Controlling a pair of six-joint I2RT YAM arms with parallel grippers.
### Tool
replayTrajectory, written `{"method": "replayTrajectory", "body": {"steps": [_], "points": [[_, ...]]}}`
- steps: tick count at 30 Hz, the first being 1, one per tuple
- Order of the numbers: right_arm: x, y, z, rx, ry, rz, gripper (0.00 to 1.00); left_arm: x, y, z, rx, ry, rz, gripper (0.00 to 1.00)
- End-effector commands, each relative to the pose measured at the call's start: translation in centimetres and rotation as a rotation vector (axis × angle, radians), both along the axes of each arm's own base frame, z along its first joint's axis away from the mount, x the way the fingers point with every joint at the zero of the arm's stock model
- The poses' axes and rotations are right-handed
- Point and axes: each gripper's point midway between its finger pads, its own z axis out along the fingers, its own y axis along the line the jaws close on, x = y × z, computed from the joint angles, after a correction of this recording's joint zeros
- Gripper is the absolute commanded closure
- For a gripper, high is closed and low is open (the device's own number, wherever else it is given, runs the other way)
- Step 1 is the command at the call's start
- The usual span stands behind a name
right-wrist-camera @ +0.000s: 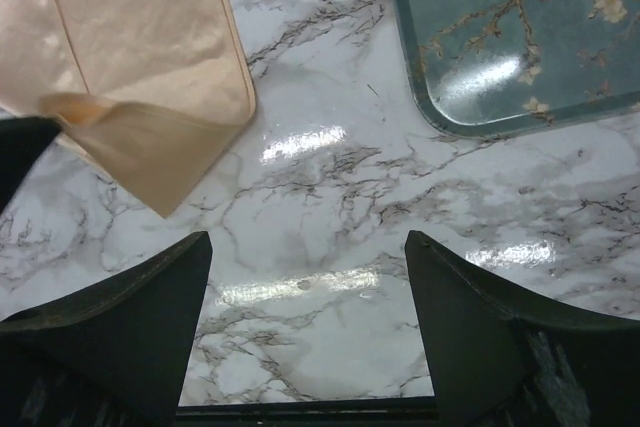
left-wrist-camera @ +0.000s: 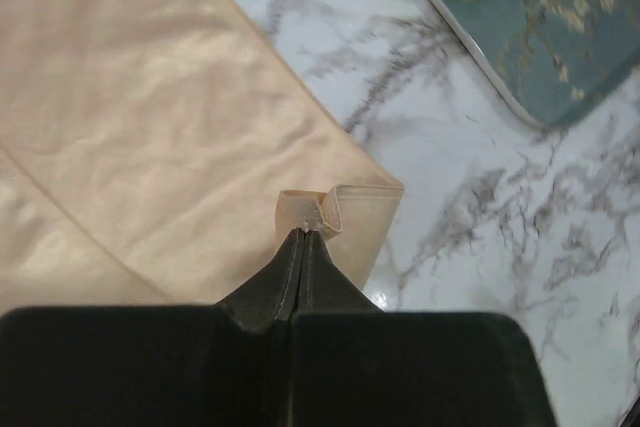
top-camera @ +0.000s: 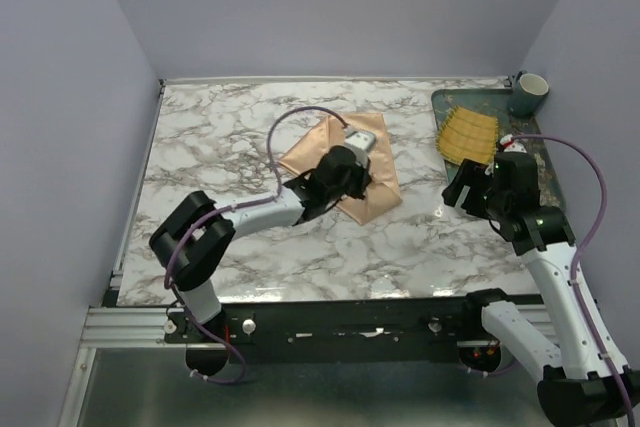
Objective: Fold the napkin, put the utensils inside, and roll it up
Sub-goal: Fold the napkin
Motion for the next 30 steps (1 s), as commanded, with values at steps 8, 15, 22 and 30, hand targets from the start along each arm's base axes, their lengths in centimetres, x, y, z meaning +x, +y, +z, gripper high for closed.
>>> {"method": "replayTrajectory", "body": {"steps": [8,15,22,30], "points": [[5.4,4.2,-0.2,0.091,0.025,0.198,0.13,8.4,8.0,3.5,-0.51,0.308,0.236,1.0],[6.9,5.0,-1.2,0.109,0.06,0.225,0.13,11.2,13.0,3.7,-0.551,0.315,0.373,1.0],[7.5,5.5,-1.9,0.127,0.079,0.241,0.0,12.7,15.4,2.7,-0.541,0.337,0.432,1.0],[7.8,5.9,-2.2,0.14,0.08,0.26,0.01,13.4,18.2,1.7,-0.541,0.329,0.524,1.0]]}}
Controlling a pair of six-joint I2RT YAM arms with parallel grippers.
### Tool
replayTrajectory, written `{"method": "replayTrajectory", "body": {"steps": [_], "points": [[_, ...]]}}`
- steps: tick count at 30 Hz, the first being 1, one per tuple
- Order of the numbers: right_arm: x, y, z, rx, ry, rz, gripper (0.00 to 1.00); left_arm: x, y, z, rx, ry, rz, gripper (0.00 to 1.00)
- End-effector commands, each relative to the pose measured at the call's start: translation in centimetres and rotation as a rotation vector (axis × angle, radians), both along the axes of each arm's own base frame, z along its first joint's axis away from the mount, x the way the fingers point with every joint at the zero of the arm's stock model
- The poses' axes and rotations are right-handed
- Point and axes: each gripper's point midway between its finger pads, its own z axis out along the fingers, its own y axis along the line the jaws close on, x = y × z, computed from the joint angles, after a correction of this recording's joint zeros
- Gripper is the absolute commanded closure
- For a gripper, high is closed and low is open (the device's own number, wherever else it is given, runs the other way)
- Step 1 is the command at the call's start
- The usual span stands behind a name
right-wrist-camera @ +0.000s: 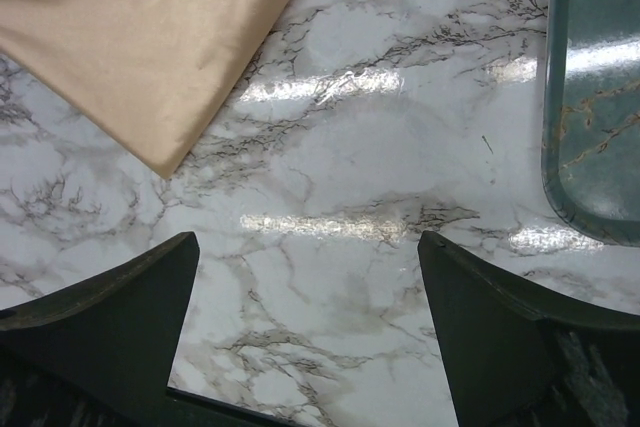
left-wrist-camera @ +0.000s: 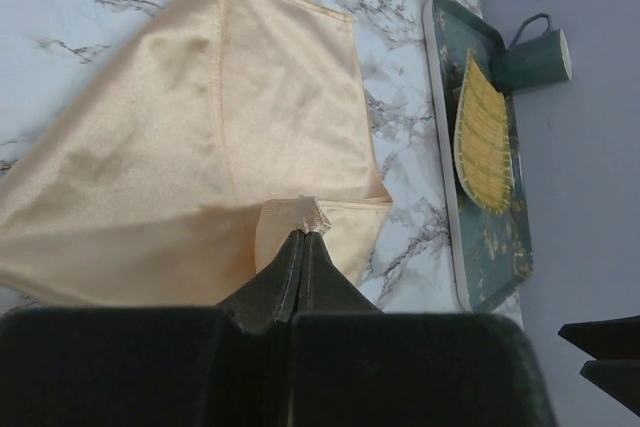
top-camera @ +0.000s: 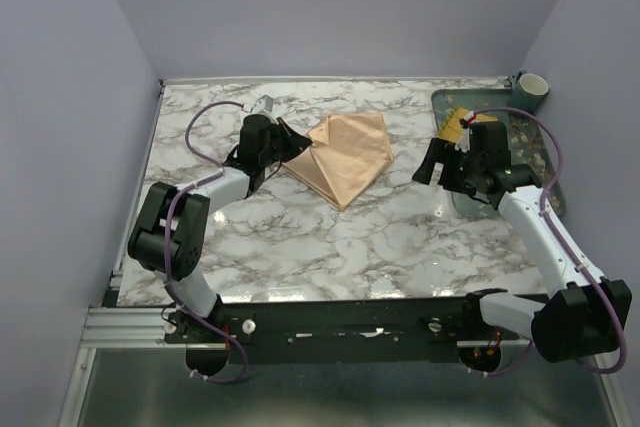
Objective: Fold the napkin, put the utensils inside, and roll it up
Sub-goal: Fold the napkin
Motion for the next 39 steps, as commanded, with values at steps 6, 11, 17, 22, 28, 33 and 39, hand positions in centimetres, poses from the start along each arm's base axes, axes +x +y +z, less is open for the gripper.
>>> {"method": "replayTrajectory", "body": {"steps": [6,11,17,22,28,33,39], "points": [[1.3,1.3,0.9,0.048,-0.042,0.065,0.05,0.9,2.3,-1.7,0.025,0.051,0.074,1.0],[1.4,1.9,0.4,0.062,-0.027,0.089,0.06,1.3,3.7,-4.0,0.086,0.101,0.123,1.0],[1.3,2.1,0.1,0.062,-0.023,0.098,0.06,1.6,4.4,-5.6,0.102,0.137,0.147,1.0],[1.1,2.2,-0.3,0.064,-0.012,0.105,0.06,1.8,5.4,-6.3,0.115,0.15,0.178,1.0],[1.0,2.3,-0.4,0.068,-0.009,0.111,0.06,2.0,5.9,-7.1,0.118,0.186,0.191,1.0],[1.0,2.4,-0.7,0.069,-0.003,0.117,0.06,1.9,6.4,-8.0,0.13,0.229,0.198,1.0],[0.9,2.7,-1.2,0.071,0.01,0.127,0.06,1.8,7.4,-8.6,0.157,0.247,0.23,1.0]]}}
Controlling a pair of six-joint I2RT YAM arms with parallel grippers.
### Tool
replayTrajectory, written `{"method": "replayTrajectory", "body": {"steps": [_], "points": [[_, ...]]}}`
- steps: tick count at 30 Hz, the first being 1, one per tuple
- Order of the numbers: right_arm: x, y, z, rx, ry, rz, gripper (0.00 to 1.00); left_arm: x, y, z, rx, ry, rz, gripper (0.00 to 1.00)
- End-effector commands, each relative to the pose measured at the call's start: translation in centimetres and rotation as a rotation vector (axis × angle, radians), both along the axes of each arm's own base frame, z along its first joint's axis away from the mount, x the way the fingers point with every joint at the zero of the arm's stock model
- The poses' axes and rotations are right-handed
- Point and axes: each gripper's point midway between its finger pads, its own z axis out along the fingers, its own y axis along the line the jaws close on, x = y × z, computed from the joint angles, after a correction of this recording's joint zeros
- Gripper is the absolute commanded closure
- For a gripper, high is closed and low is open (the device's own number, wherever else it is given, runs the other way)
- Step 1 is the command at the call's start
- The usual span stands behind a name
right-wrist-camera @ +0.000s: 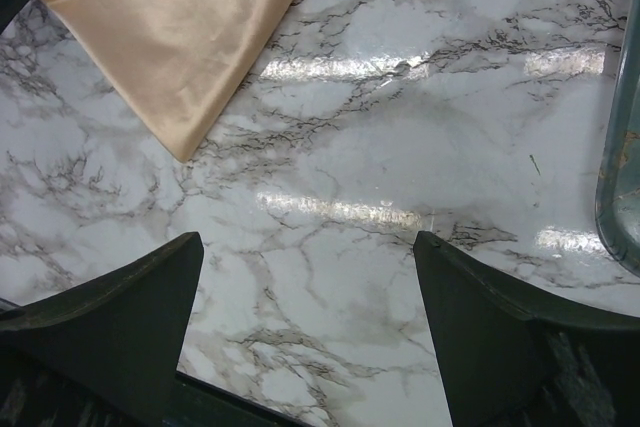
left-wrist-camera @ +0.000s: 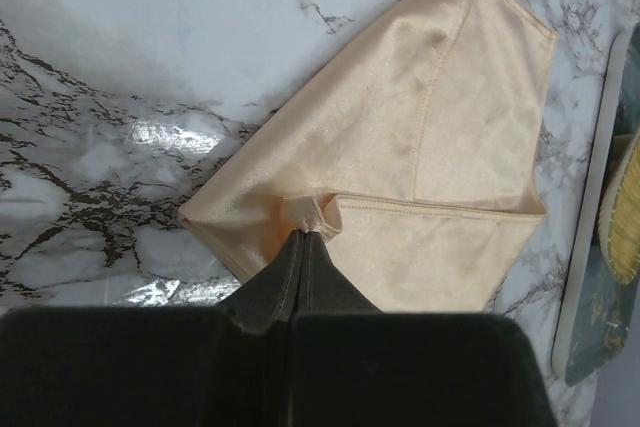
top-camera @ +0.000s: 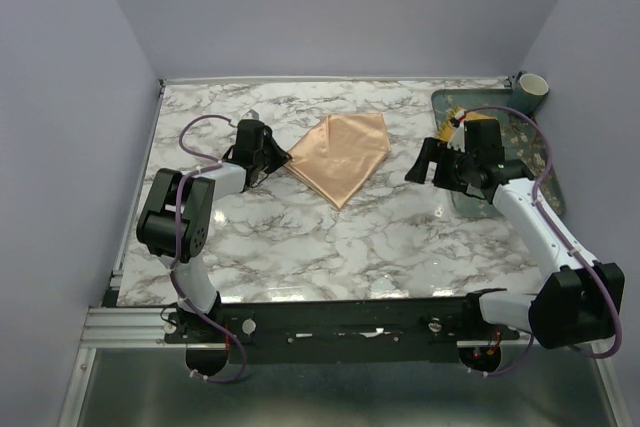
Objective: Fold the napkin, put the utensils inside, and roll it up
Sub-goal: Fold the napkin
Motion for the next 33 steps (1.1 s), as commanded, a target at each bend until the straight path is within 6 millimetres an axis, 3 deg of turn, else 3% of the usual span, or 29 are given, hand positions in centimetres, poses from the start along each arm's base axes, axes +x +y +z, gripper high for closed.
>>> {"method": "replayTrajectory", "body": {"steps": [1,18,25,27,31,33], "points": [[0.2,0.7,-0.5,0.008,-0.004,0.037,0.06,0.6,1.4,-0.1,0.044,0.001,0.047,1.0],[0.3,2.3,-2.6,-0.003,0.04,0.081,0.06,0.4,2.2,-0.9,0.063,0.022,0.059,1.0],[1.3,3.0,-3.6,-0.012,0.055,0.096,0.06,0.6,2.2,-0.9,0.073,0.032,0.06,1.0],[2.3,3.7,-4.1,-0.009,0.053,0.101,0.06,0.6,2.3,-0.8,0.085,0.035,0.057,0.96],[5.3,6.8,-5.3,0.073,0.03,0.118,0.06,0.7,3.4,0.3,0.141,0.036,0.085,0.64],[6.8,8.1,-5.4,0.097,0.027,0.128,0.07,0.6,3.9,2.2,0.183,0.001,0.09,0.56]]}}
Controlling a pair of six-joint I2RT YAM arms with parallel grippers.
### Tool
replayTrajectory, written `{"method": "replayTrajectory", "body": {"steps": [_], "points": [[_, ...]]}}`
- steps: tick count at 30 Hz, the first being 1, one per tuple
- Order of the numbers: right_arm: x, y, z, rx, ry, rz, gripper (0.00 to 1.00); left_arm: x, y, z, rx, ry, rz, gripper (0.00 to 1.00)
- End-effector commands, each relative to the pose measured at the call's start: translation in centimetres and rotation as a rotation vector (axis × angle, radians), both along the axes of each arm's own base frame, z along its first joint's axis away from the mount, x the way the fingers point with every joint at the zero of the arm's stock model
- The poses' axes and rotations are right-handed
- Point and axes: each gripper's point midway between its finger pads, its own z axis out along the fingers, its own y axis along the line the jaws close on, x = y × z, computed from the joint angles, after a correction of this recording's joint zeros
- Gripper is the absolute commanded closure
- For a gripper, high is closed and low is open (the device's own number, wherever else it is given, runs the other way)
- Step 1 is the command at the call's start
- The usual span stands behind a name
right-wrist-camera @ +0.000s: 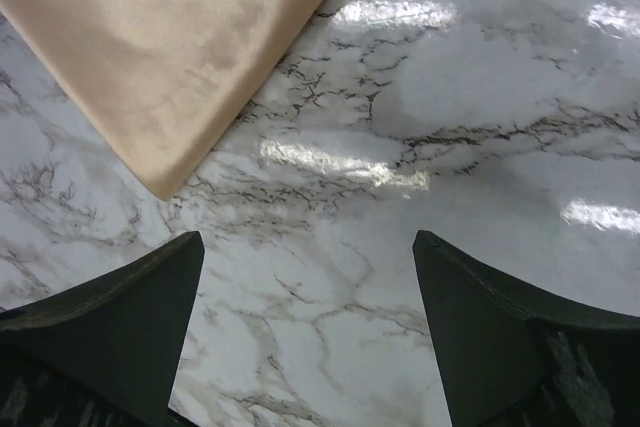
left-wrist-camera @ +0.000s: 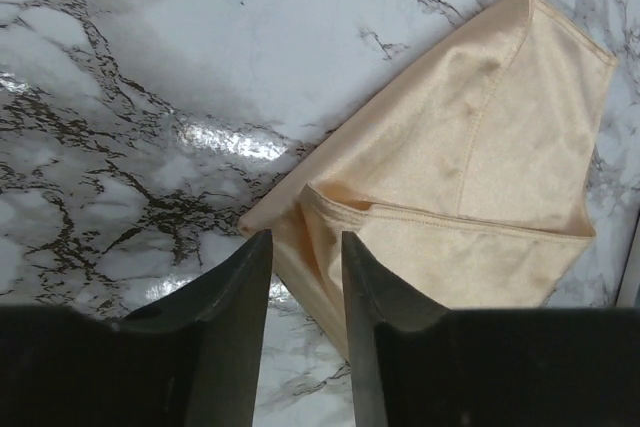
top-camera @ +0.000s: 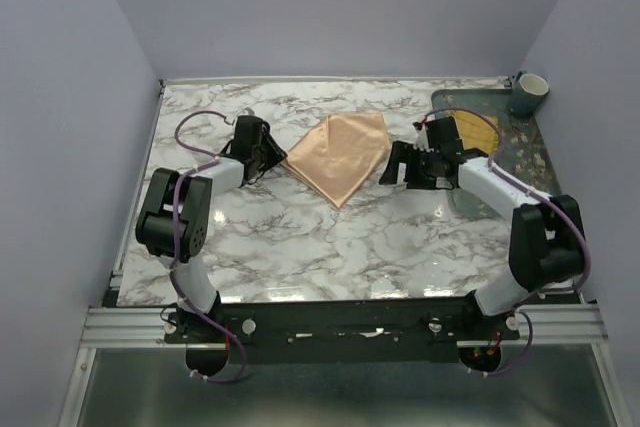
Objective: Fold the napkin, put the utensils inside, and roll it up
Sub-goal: Fold the napkin
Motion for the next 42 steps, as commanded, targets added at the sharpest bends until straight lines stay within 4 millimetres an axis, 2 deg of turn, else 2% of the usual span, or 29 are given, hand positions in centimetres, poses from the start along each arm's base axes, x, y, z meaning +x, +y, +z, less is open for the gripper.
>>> {"method": "replayTrajectory", "body": {"steps": [1,3,4,5,7,10,11,12,13,15,21,26,33,35,38,39,40,41,42], "points": [[4.6,3.8,0.3,0.098,-0.044,0.01,0.07,0.5,2.0,3.6,0.118,-0.065,0.035,0.35],[5.9,4.5,0.7,0.12,-0.066,0.014,0.07,0.3,2.3,5.0,0.165,-0.077,0.017,0.32],[6.3,4.6,0.1,0.118,-0.051,0.015,0.07,0.5,2.4,5.5,0.174,-0.08,0.011,0.34],[7.3,5.0,0.8,0.122,-0.076,0.019,0.07,0.5,2.2,6.0,0.175,-0.083,-0.003,0.38],[8.4,4.6,0.6,0.096,-0.086,-0.005,0.07,0.2,0.3,5.9,0.107,-0.069,-0.082,0.56],[10.2,5.1,0.3,0.097,-0.094,-0.013,0.11,-0.6,-3.3,4.7,-0.027,-0.034,-0.182,0.73],[10.5,5.4,-0.8,0.1,-0.067,-0.01,0.12,0.0,-4.1,4.9,-0.058,-0.062,-0.2,0.74],[11.2,5.9,0.1,0.122,-0.083,0.004,0.21,-0.1,-4.7,3.6,-0.079,-0.03,-0.213,0.76],[11.3,6.1,-0.1,0.13,-0.074,-0.002,0.28,-0.2,-5.3,3.2,-0.105,-0.014,-0.235,0.81],[11.7,6.0,-0.6,0.122,-0.069,-0.012,0.42,0.1,-5.5,2.5,-0.112,-0.003,-0.243,0.82],[11.6,5.4,-2.9,0.074,-0.047,-0.006,0.51,0.9,-3.5,0.6,-0.005,0.026,-0.191,0.82],[11.8,5.0,-5.1,0.034,-0.027,-0.008,0.53,0.5,-2.7,-1.0,0.008,0.072,-0.171,0.83],[12.4,4.4,-6.4,-0.021,-0.033,-0.004,0.54,-0.1,-1.4,-1.1,0.055,0.087,-0.146,0.84],[12.3,4.2,-6.5,-0.03,-0.028,0.004,0.54,-0.1,-1.4,-1.0,0.061,0.091,-0.153,0.84],[11.8,4.4,-4.9,-0.028,-0.032,0.02,0.53,-0.1,-1.4,-0.4,0.06,0.079,-0.158,0.84],[11.6,4.4,-4.1,-0.033,-0.035,0.026,0.51,-0.2,-1.5,0.4,0.057,0.067,-0.16,0.84],[11.7,4.5,-2.2,-0.048,-0.071,0.044,0.49,-0.2,-1.6,0.9,0.049,0.061,-0.164,0.84],[10.8,4.3,-1.6,-0.078,-0.059,0.057,0.46,-0.6,-1.9,1.4,0.034,0.062,-0.179,0.83],[10.4,4.4,-1.2,-0.133,-0.081,0.066,0.39,-0.8,-2.1,2.8,0.023,0.036,-0.189,0.81]]}}
